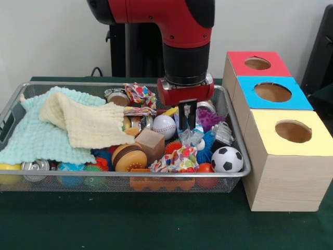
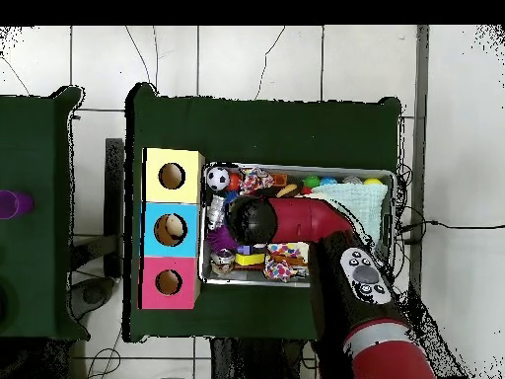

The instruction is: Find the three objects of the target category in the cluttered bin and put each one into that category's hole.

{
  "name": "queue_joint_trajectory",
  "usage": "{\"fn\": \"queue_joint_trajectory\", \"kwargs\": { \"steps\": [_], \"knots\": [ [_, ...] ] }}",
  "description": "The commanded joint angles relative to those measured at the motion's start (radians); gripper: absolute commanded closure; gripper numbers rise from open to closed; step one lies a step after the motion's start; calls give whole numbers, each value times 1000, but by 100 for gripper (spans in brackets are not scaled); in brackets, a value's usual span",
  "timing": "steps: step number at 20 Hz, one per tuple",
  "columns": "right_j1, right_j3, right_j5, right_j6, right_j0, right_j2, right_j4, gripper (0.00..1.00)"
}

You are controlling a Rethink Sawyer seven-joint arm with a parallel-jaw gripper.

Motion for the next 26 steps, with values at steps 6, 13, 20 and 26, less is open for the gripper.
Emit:
{"fn": "queue_joint_trajectory", "kwargs": {
  "steps": [6, 13, 20, 26],
  "knots": [
    [-22, 90, 139, 150, 33, 13, 92, 100],
    [-40, 106, 152, 162, 48, 8, 131, 100],
    [-97, 121, 218, 185, 82, -14, 187, 100],
    [-128, 128, 258, 213, 114, -30, 237, 100]
  ]
}}
